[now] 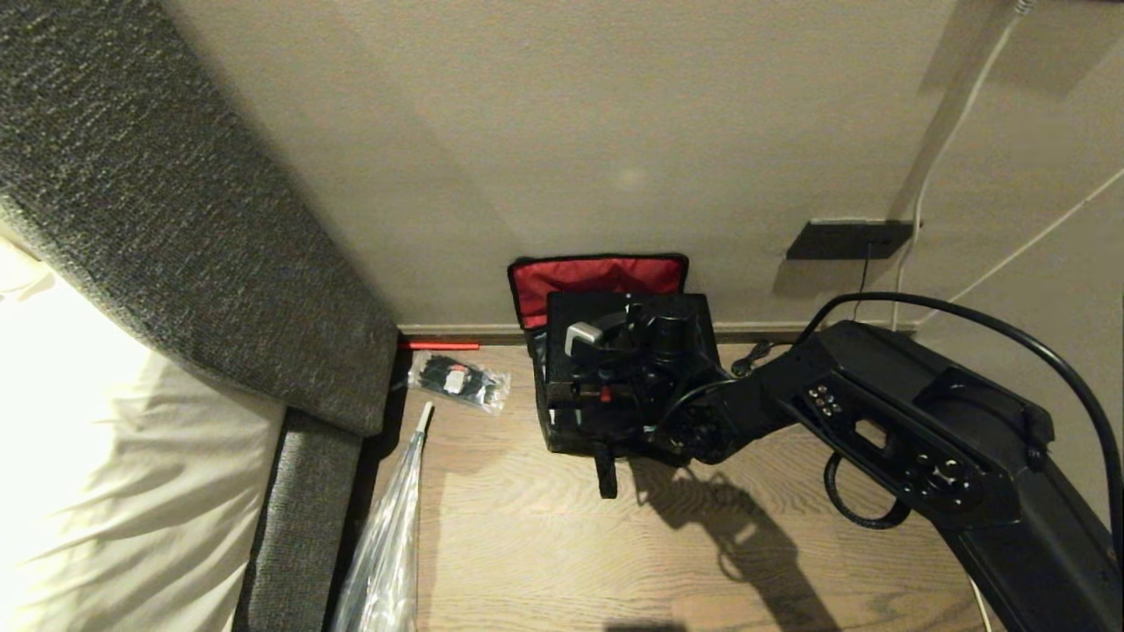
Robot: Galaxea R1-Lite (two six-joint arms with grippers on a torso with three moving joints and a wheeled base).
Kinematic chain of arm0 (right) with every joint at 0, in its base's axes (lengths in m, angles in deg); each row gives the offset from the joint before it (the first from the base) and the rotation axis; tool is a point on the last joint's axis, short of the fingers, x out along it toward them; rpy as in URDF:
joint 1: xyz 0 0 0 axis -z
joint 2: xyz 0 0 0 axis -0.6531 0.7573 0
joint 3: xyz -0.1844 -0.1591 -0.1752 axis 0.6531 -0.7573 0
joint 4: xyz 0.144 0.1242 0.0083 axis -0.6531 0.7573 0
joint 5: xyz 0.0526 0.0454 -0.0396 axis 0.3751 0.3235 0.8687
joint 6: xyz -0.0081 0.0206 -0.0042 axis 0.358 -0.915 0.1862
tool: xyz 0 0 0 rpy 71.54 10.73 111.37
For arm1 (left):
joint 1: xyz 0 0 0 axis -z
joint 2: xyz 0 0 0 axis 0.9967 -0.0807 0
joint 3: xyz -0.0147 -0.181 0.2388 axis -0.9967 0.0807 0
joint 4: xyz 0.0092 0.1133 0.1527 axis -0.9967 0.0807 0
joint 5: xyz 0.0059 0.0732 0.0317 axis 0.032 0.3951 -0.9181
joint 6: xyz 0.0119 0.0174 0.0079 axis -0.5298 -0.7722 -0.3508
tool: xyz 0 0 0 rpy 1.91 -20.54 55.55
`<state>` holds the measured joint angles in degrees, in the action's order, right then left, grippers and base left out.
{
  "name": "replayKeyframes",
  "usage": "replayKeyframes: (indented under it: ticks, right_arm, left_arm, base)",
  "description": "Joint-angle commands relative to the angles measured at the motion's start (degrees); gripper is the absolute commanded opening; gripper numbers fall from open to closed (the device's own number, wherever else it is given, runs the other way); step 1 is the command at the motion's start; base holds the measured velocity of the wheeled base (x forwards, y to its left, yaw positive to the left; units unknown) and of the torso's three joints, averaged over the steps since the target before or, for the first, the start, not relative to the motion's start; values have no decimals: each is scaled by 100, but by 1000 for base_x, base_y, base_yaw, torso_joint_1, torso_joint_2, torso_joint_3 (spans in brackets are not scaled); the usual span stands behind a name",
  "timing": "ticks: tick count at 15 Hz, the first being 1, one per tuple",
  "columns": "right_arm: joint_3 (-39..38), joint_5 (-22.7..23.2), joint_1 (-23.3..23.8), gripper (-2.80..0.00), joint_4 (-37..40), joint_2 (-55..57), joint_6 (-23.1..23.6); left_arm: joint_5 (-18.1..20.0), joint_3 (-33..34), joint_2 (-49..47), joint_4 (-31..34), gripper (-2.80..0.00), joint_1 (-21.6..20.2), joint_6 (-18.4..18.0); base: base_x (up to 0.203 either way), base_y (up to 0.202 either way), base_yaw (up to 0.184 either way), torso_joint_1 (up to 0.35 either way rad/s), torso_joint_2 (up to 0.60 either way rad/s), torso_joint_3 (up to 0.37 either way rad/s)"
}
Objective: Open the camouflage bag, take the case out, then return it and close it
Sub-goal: Place the black box back
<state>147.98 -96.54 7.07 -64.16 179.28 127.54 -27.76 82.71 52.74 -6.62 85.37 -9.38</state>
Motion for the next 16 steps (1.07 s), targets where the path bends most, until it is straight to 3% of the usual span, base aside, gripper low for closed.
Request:
replayKeyframes:
  ticks: [1,16]
  right_arm:
    - [134,-16,-22,-280,91,-38,59]
    - [435,-13,-40,-280,229,407,-93]
  left_arm:
    - [0,0,0,0,-280,0,1]
    - [0,0,0,0,-280,0,1]
  base:
    - [0,0,0,0,0,0]
    - [0,0,0,0,0,0]
